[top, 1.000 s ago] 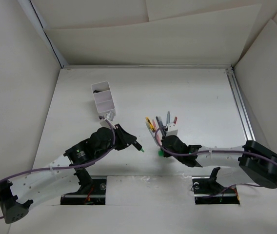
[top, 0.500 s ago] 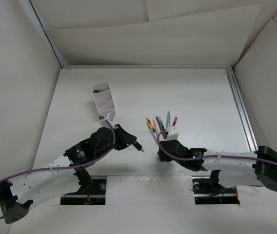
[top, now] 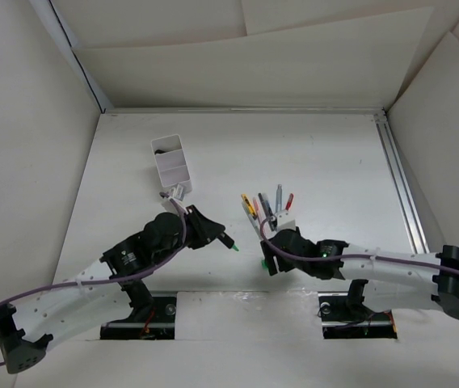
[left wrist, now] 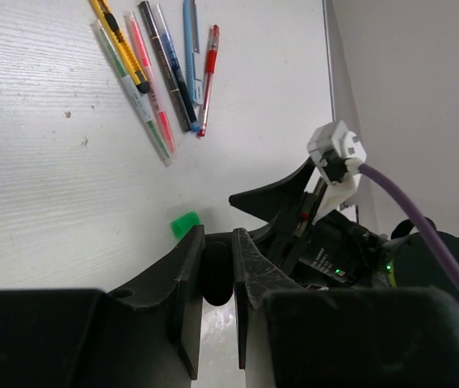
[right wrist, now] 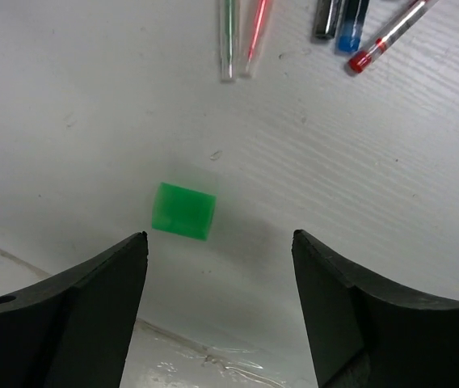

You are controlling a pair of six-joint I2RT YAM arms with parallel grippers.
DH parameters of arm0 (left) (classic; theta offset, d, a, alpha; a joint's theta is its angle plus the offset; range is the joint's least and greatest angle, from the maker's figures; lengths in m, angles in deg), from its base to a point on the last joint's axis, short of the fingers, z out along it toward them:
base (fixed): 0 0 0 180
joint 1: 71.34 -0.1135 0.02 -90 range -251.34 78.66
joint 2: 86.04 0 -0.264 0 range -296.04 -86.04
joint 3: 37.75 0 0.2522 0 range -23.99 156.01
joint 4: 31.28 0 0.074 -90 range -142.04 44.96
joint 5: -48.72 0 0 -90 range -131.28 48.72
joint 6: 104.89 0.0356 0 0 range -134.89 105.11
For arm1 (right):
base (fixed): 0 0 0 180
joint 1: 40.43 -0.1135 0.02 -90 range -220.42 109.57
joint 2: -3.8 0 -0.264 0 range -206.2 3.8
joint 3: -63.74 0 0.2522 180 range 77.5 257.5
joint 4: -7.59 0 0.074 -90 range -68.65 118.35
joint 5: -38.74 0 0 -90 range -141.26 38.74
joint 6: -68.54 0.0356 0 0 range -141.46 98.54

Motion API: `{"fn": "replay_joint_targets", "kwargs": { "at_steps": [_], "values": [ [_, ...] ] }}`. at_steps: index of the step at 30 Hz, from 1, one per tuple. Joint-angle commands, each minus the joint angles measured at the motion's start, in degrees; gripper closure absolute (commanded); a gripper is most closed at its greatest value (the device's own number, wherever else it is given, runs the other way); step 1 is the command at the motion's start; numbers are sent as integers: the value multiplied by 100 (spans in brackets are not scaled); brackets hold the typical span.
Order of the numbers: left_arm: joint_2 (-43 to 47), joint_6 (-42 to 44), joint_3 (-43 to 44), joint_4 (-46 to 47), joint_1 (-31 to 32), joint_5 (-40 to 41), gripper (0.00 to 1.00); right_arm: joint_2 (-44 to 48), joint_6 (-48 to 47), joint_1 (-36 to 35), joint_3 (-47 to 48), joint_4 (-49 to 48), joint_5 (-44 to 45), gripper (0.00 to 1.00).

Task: Sort the stationery into containers
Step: Move the pen cap to the center of the board.

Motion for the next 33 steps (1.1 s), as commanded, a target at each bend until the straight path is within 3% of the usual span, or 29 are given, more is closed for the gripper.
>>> {"fn": "replay_joint_targets", "kwargs": {
  "at_steps": [1, 5, 9, 18, 22, 28, 31, 33],
  "values": [
    [150, 101, 245, 98, 2, 72, 100, -203, -86, -22, 187, -113, -348, 23],
    [212, 101, 245, 20, 2, 141, 100, -721, -297, -22, 55, -957, -726, 24],
    [518, 153, 368, -279, 2, 309, 100, -941, -244, -22, 55, -1380, -726, 38],
    [722, 153, 553, -622, 2, 582, 100, -1302, 388, -75, -103, -2425, -1192, 50],
    [774, 153, 553, -675, 2, 582, 100, -1224, 810, -75, -156, -2742, -1123, 48],
    [827, 153, 553, -728, 2, 634, 100, -433, 600, -128, -279, -2384, -737, 25],
    [827, 153, 491, -728, 2, 634, 100, -230, 424, -128, -279, -1560, -613, 24],
    [827, 153, 491, -728, 2, 634, 100, -47, 424, -180, -349, -1355, -691, 34]
  ]
}}
